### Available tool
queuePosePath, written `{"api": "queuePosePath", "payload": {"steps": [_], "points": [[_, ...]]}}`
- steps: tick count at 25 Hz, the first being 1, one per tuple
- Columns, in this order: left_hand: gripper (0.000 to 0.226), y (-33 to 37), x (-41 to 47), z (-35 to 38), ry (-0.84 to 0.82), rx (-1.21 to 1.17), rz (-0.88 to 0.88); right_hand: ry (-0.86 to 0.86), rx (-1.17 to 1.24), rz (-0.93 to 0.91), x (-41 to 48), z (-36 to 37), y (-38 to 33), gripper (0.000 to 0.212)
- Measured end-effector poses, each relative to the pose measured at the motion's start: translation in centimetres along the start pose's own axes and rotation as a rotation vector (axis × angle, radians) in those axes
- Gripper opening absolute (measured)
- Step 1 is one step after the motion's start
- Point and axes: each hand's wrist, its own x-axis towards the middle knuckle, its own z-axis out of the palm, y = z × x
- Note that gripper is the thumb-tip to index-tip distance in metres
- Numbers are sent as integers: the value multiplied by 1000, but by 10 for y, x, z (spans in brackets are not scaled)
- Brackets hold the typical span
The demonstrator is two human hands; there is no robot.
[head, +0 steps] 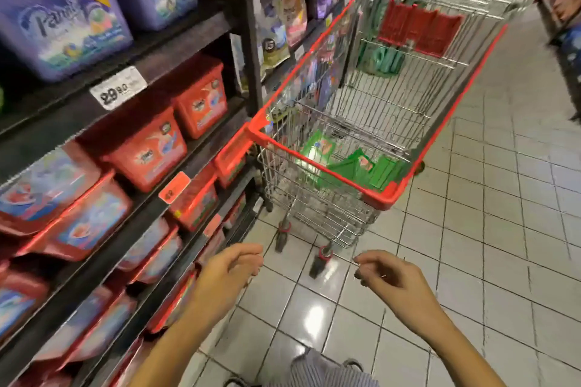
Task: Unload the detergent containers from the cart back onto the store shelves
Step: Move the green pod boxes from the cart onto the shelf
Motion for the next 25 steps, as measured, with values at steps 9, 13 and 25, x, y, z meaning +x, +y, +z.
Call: {"api": "queuePosePath", "payload": {"steps": [9,13,25], "points": [[23,54,43,210,-207,22,27,77,-41,116,7,-173,54,19],[24,96,85,257,-230,38,115,136,-2,118,41,-225,57,17],[27,248,332,319,0,48,365,83,-93,-149,320,-381,-28,20]]}}
